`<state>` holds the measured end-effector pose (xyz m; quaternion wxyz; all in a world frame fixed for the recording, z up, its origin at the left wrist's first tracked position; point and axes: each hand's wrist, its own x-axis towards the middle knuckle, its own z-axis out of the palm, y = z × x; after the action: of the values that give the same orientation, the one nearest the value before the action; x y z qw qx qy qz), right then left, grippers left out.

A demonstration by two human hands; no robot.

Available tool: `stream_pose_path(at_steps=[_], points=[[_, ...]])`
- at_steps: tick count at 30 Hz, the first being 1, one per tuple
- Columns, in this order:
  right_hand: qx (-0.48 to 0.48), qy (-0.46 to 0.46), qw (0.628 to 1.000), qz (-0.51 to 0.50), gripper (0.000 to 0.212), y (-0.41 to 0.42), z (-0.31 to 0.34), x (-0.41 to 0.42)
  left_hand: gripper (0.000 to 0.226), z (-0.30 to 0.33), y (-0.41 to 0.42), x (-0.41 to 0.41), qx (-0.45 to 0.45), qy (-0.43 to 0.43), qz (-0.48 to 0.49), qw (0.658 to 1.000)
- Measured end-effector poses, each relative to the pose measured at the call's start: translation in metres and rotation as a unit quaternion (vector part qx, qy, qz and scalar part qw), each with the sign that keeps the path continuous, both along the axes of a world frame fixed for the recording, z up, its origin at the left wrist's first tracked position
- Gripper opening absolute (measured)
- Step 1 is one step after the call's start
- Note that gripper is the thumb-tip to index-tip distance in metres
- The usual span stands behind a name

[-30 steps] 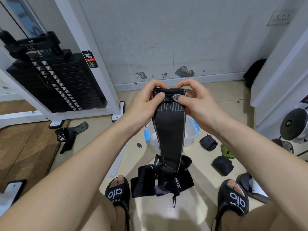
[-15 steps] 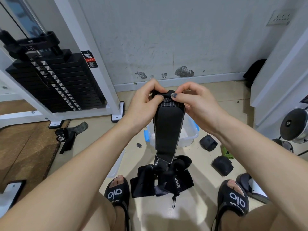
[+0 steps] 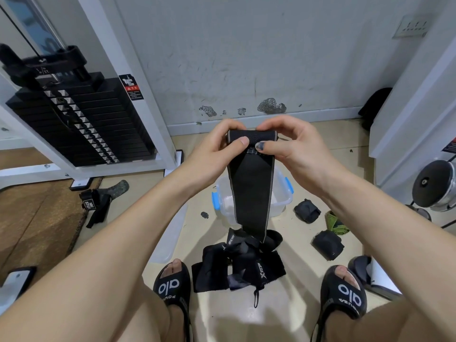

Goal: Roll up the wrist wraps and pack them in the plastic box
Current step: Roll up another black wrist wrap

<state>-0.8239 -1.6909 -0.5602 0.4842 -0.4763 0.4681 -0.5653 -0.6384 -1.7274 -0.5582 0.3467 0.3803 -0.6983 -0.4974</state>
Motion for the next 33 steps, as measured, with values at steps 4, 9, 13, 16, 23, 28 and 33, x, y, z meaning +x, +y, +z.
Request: stream_pose_path(at_steps=[4, 9, 13, 16, 23, 28, 33], points=[[0.004, -0.006, 1.0, 0.017, 0.029, 0.0016, 0.0005, 0.0002, 0.01, 0.0022, 0.002, 0.001, -0.013, 0.006, 0.005, 1.0], [0.067, -0.032, 0.995, 0.068, 0.029, 0.0071, 0.0069, -0.0001, 0.018, 0.0013, 0.001, 0.005, -0.042, 0.009, -0.004, 0.999], [0.062, -0.049, 0.995, 0.056, 0.007, 0.0069, 0.0088, 0.0051, 0.02, -0.0006, 0.002, 0.0047, -0.075, 0.002, 0.001, 0.997], [0.048, -0.056, 0.996, 0.045, 0.016, 0.0056, 0.0065, 0.0057, 0.025, -0.0013, 0.0029, 0.0033, -0.08, -0.006, 0.008, 0.997], [0.018, -0.04, 0.999, 0.031, 0.025, 0.0034, 0.0031, 0.004, 0.02, 0.0033, 0.0032, 0.0036, 0.01, 0.002, 0.002, 1.0], [0.009, -0.023, 1.0, 0.016, 0.025, 0.0026, 0.0026, 0.0017, 0.012, 0.0014, 0.0013, 0.0033, -0.022, 0.002, -0.004, 1.0], [0.071, -0.044, 0.994, 0.073, 0.037, 0.0056, 0.0059, -0.0032, 0.021, 0.0036, 0.0038, 0.0058, -0.039, 0.021, -0.027, 0.999]])
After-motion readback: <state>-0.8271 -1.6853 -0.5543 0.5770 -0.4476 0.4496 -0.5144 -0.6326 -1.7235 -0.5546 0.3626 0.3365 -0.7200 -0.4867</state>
